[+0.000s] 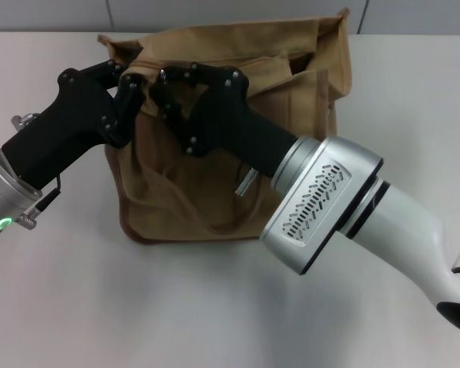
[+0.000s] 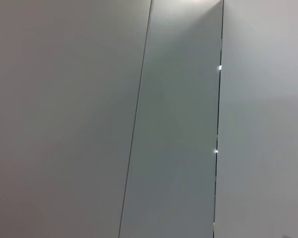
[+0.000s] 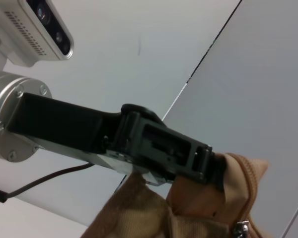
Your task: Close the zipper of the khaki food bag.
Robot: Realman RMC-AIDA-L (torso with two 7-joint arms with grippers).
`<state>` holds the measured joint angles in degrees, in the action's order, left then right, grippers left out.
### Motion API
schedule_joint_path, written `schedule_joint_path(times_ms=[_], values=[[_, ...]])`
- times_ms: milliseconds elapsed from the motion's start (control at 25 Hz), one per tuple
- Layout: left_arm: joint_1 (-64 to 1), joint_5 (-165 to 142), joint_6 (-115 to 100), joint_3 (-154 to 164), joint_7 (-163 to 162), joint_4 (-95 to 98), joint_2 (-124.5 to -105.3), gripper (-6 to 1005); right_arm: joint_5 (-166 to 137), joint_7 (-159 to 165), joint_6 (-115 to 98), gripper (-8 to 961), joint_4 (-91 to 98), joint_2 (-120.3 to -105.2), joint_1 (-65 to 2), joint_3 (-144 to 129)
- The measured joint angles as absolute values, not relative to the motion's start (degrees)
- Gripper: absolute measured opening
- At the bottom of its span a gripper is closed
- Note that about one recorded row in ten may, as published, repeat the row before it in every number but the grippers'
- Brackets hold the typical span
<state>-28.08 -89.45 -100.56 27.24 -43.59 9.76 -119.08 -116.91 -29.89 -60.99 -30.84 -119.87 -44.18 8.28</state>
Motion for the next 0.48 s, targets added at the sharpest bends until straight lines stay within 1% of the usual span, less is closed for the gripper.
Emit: schedule_joint_path(times_ms=[480], values=[[-28.2, -89.5, -100.4, 27.3, -43.6, 9.8, -119.09, 22, -116.9, -29.8, -60.3, 296, -31.2, -119.88, -43.8, 11.0]])
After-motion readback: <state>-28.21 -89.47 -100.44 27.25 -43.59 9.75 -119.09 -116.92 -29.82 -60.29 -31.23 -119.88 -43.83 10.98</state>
